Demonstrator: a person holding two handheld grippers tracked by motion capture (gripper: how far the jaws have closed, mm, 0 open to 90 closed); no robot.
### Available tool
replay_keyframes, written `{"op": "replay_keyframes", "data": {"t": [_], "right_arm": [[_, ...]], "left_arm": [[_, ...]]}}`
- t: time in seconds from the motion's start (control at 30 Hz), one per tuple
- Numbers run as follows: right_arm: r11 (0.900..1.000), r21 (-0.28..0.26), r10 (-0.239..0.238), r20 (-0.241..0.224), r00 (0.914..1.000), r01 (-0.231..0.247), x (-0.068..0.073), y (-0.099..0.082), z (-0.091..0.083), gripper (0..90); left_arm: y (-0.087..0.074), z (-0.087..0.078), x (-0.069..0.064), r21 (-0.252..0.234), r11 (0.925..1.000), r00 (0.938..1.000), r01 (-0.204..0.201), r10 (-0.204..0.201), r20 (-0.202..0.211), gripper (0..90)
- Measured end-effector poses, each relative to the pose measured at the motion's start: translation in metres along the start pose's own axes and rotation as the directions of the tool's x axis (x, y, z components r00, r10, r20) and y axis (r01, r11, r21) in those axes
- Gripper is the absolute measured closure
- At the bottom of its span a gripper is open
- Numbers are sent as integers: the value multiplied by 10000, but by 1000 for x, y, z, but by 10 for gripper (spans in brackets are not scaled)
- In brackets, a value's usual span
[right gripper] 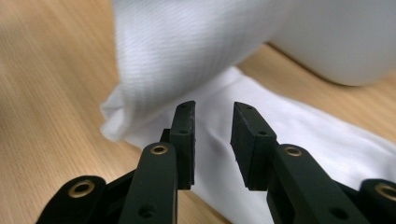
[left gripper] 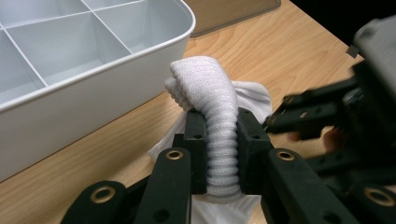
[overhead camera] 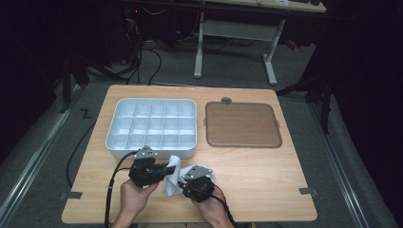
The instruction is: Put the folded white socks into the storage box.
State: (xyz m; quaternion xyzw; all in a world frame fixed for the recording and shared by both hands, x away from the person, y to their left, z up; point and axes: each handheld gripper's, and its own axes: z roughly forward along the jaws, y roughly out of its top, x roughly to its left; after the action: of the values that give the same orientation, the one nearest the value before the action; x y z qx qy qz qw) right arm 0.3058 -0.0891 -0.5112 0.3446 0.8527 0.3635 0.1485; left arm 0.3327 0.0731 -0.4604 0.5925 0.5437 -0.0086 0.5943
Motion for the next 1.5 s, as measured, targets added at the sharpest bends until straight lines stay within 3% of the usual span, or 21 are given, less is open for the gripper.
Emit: {"op": "replay_keyframes", "data": {"t": [0.3, 0.5, 0.67, 0.83, 1.0, 1.13, 1.5], "right_arm": [[9971, -359, 713, 1120, 9911, -677, -39, -11, -31, 711], [9918, -318, 1269, 1606, 9788, -1234, -59, -24, -36, 695], [9903, -50, 1376, 1694, 9759, -1388, -67, -30, -31, 686], [9867, 150, 1570, 1662, 9735, -1617, -71, -33, -25, 689], [9866, 232, 1567, 1454, 9769, -1617, -72, -35, -23, 783], [9858, 253, 1614, 1322, 9780, -1661, -69, -36, -23, 834], [9840, 191, 1741, 1095, 9786, -1772, -56, -38, -25, 843]], "left_arm": [[-2, 4, 0, 133, 9999, 9999, -36, 37, -124, 774], [-3, 6, 0, 200, 9998, 9998, -48, 52, -198, 774], [-5, 8, 0, 276, 9995, 9996, -137, 143, -231, 774], [-6, 10, 0, 310, 9994, 9995, -175, 183, -261, 774], [-7, 11, -1, 352, 9991, 9993, -243, 252, -264, 773], [-8, 12, -2, 332, 9991, 9992, -259, 269, -308, 774], [-12, 14, -3, 449, 9976, 9978, -532, 549, -379, 773]]}}
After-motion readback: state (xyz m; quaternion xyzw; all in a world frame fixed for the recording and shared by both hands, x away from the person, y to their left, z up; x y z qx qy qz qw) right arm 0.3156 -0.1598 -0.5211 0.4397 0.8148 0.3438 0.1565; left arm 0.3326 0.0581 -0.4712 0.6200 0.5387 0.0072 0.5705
